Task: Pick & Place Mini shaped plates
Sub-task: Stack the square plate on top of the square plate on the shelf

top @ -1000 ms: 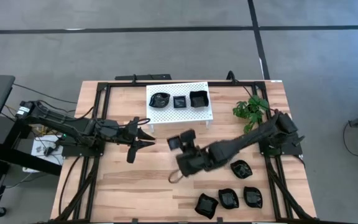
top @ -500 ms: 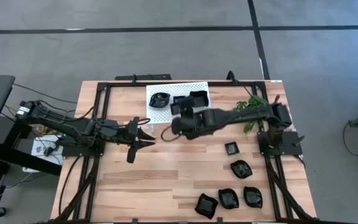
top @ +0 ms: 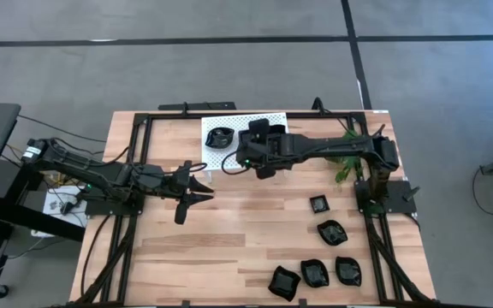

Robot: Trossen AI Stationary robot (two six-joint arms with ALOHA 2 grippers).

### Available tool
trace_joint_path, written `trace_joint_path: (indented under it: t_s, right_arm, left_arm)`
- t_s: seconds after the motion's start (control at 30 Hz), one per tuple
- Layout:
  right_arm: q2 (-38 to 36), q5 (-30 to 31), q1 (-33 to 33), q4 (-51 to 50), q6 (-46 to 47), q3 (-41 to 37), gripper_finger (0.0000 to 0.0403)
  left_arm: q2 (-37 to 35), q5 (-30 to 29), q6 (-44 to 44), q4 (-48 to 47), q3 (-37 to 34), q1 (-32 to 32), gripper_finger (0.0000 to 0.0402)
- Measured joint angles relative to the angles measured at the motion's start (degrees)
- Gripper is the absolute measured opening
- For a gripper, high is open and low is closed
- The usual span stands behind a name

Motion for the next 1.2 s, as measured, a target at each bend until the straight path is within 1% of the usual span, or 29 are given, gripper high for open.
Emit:
trace_joint_path:
  t_s: [0.07,0.17,0.23,0.6,0.9,1.03,1.1,1.2]
  right_arm:
    - [0.0,-1.0,-0.4,0.0,0.0,0.0,0.0003]
    - [0.0,-4.4,-1.3,0.2,0.0,0.0,0.0003]
    - [0.0,-5.2,-1.6,0.2,0.0,0.0,0.0003]
    - [0.0,-5.8,-2.8,1.0,0.0,0.0,0.0007]
    - [0.0,-5.8,-3.5,1.7,0.1,0.0,0.0045]
    - [0.0,-5.8,-2.9,1.7,0.3,0.0,0.0056]
    - [0.0,-5.7,-2.2,1.7,1.9,0.0,0.0057]
    - [0.0,-5.7,-0.1,1.5,7.2,0.0,0.0058]
  left_arm:
    - [0.0,0.0,0.0,0.0,0.0,0.0,0.0085]
    - [0.0,0.0,0.0,0.0,0.0,0.0,0.0085]
    - [0.0,0.0,0.0,0.0,0.0,0.0,0.0085]
    - [0.0,0.0,0.0,0.0,0.0,0.0,0.0085]
    - [0.0,0.0,0.0,0.0,0.0,0.0,0.0085]
    - [0.0,0.0,0.0,0.0,0.0,0.0,0.0085]
    - [0.0,0.0,0.0,0.0,0.0,0.0,0.0085]
    - [0.0,0.0,0.0,0.0,0.0,0.0,0.0085]
